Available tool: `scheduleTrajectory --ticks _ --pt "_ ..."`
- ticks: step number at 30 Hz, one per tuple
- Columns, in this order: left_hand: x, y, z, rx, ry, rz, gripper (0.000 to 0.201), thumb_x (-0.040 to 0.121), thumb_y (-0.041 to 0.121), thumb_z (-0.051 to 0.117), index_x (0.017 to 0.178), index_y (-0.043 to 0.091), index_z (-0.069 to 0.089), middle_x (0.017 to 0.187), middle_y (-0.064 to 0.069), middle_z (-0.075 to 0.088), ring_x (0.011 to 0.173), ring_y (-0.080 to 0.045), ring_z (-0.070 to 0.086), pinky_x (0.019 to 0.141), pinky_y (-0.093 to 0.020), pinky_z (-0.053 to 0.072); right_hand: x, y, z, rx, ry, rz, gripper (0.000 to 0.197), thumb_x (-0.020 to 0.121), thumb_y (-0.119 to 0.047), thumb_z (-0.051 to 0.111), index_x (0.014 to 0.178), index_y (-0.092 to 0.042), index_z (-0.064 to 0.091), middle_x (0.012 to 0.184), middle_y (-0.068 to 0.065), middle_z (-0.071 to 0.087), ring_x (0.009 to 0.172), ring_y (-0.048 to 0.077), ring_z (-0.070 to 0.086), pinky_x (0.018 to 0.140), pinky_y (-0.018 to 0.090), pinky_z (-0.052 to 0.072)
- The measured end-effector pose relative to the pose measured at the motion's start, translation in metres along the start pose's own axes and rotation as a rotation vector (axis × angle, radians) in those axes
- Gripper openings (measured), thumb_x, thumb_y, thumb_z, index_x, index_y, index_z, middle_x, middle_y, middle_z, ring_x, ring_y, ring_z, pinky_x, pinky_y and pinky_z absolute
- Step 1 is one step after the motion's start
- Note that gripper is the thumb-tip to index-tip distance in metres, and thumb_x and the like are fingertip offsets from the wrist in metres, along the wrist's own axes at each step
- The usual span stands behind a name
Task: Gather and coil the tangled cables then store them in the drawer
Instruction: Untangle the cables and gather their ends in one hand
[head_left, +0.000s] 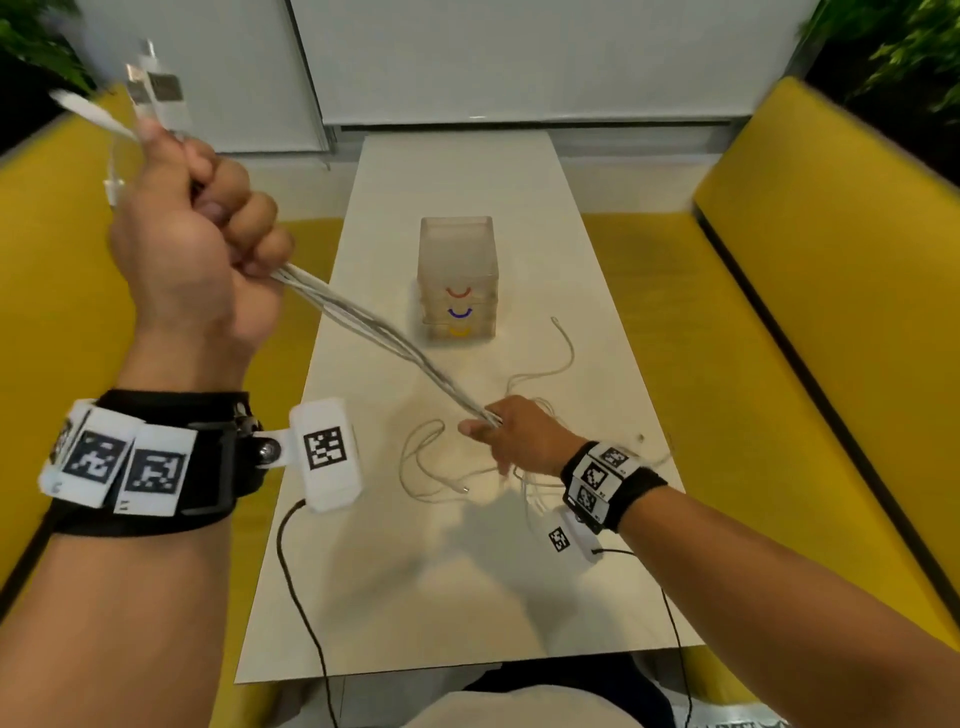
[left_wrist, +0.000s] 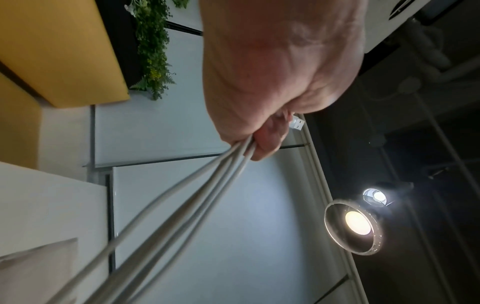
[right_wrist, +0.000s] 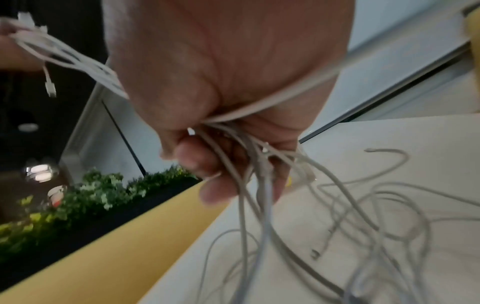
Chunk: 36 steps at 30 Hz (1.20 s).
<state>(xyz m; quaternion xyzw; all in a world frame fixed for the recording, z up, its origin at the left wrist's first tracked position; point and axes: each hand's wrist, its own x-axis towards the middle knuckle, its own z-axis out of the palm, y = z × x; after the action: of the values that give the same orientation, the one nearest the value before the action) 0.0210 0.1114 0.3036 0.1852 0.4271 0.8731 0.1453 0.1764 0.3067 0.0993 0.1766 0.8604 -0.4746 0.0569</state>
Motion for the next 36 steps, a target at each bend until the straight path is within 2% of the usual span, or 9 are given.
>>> scheduleTrajectory --ticks 3,8,13,18,20,23,28,32,36 --pt "0.0 0.003 -0.006 0.004 0.035 0.02 0.047 0.111 0.042 0.024 0.073 0.024 0.043 0.054 0.008 0.025 0.044 -0.007 0.017 0.038 -0.02 0.022 0.002 0.018 0.011 -0.104 0.036 0.011 0.053 0.092 -0.055 0.061 0.059 -0.019 0.039 0.053 -0.001 0.044 0.05 0.016 0.043 0.057 0.032 0.037" --pt "0.002 0.002 -0.015 -0.035 0.009 0.01 0.049 0.113 0.039 0.022 0.072 0.024 0.045 0.054 0.009 0.026 0.042 -0.005 0.018 0.036 -0.019 0.024 0.0 0.041 0.023 -0.242 -0.006 0.065 0.053 0.09 -0.058 0.062 0.065 -0.015 0.046 0.062 0.003 0.051 0.058 0.019 0.048 0.058 0.033 0.037" --pt "-0.005 -0.005 -0.012 0.036 0.081 -0.02 0.048 0.111 0.043 0.025 0.071 0.024 0.043 0.054 0.008 0.024 0.044 -0.007 0.015 0.038 -0.021 0.02 -0.003 0.035 0.018 -0.098 -0.159 0.01 0.044 0.07 -0.056 0.082 0.09 -0.02 0.065 0.097 -0.001 0.065 0.091 0.017 0.061 0.087 0.037 0.049" --pt "-0.012 -0.02 -0.015 0.044 0.092 -0.076 0.048 0.111 0.044 0.025 0.072 0.024 0.044 0.055 0.009 0.025 0.046 -0.007 0.016 0.038 -0.021 0.02 0.004 0.013 -0.008 0.165 -0.337 -0.062 0.055 0.074 -0.041 0.08 0.124 -0.027 0.061 0.13 0.003 0.062 0.124 0.012 0.054 0.102 0.021 0.043" --pt "-0.015 -0.026 -0.018 0.044 0.092 -0.096 0.048 0.111 0.044 0.025 0.073 0.024 0.045 0.055 0.009 0.026 0.046 -0.007 0.016 0.038 -0.021 0.019 0.01 0.003 -0.017 0.302 -0.266 -0.059 0.047 0.084 -0.043 0.065 0.126 -0.021 0.063 0.129 0.007 0.065 0.12 0.011 0.058 0.09 0.012 0.044" --pt "-0.017 -0.032 -0.022 0.041 0.097 -0.129 0.047 0.111 0.045 0.025 0.073 0.024 0.044 0.055 0.01 0.026 0.045 -0.006 0.016 0.038 -0.021 0.02 0.028 -0.004 -0.019 0.399 0.033 0.002 0.044 0.1 -0.049 0.047 0.105 -0.012 0.071 0.106 0.01 0.073 0.095 0.016 0.066 0.08 0.031 0.046" --pt "-0.018 -0.038 -0.025 0.044 0.099 -0.161 0.047 0.11 0.045 0.026 0.073 0.025 0.045 0.054 0.01 0.025 0.045 -0.006 0.015 0.038 -0.021 0.017 0.068 0.013 0.017 -0.346 -0.041 0.08 0.022 0.093 -0.02 0.054 0.097 -0.005 0.071 0.099 0.009 0.072 0.091 0.029 0.067 0.076 0.034 0.052" --pt "-0.018 -0.043 -0.02 0.025 0.104 -0.151 0.046 0.11 0.045 0.028 0.072 0.025 0.044 0.055 0.009 0.025 0.045 -0.007 0.013 0.039 -0.023 0.015 0.079 0.022 0.057 -0.636 -0.125 0.141 0.032 0.09 -0.041 0.066 0.098 -0.01 0.065 0.092 0.008 0.067 0.087 0.03 0.067 0.07 0.033 0.048" --pt "-0.021 -0.052 -0.013 -0.008 0.08 -0.13 0.047 0.109 0.044 0.028 0.07 0.024 0.042 0.055 0.007 0.022 0.045 -0.01 0.01 0.039 -0.025 0.013 0.078 0.029 0.081 -0.737 -0.187 0.152 0.029 0.089 -0.037 0.068 0.105 -0.014 0.06 0.098 0.006 0.067 0.092 0.029 0.065 0.088 0.042 0.046"
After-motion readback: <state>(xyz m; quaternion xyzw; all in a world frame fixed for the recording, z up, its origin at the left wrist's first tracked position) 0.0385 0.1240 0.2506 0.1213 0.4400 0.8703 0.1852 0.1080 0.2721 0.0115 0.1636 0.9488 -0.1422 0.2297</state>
